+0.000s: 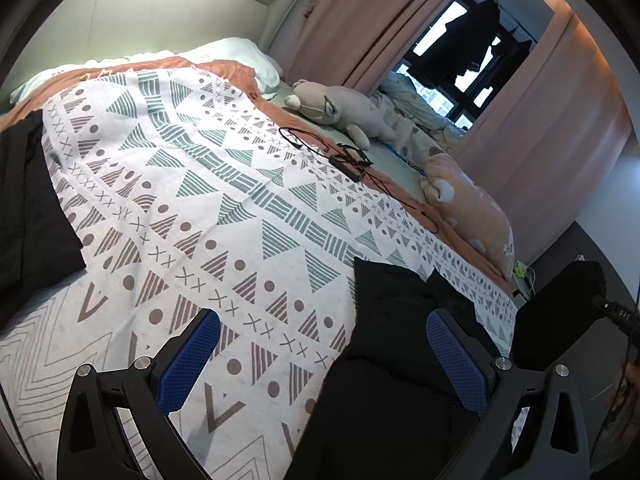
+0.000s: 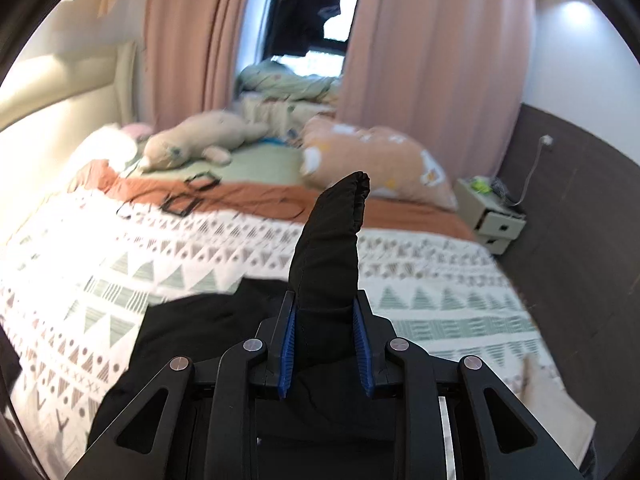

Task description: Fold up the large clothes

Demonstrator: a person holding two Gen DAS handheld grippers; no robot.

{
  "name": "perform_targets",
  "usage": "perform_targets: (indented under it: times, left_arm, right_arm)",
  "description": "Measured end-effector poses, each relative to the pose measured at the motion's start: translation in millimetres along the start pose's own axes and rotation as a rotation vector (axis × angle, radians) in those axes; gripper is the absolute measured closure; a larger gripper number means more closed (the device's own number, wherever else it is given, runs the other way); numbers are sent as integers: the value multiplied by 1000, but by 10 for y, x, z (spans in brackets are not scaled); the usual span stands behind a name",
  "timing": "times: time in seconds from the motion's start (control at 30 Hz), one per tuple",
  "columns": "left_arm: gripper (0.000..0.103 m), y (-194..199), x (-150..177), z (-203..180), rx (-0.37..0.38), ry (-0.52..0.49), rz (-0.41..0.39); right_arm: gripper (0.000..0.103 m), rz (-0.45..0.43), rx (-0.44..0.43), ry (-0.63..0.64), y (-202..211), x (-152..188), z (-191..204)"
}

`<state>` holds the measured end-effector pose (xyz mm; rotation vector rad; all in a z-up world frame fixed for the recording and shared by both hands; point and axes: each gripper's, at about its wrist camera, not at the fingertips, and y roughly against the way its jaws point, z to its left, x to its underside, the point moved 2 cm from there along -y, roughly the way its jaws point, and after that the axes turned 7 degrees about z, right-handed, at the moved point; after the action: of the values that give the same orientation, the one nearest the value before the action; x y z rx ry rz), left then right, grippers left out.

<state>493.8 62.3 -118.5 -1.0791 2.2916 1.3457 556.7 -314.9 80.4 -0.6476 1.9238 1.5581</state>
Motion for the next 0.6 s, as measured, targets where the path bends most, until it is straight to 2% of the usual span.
perform_targets:
  times: [0.3,0.43,0.5,0.6]
  left_arm:
    - [0,-52,-11,14,5,33,9]
    - [0,-75,-9,-31,-11,18,8]
    - [0,-80,-6,-35,-13,22,9]
    - [0,-109,5,-70,-25,15,11]
  right_arm:
    - [76,104,-56,44,-694,368,511]
    - [74,180,-188,86,-882,512,794]
    - [71,185,-254,125,-868,591,936]
    - [55,174,-272,125,-822,632,933]
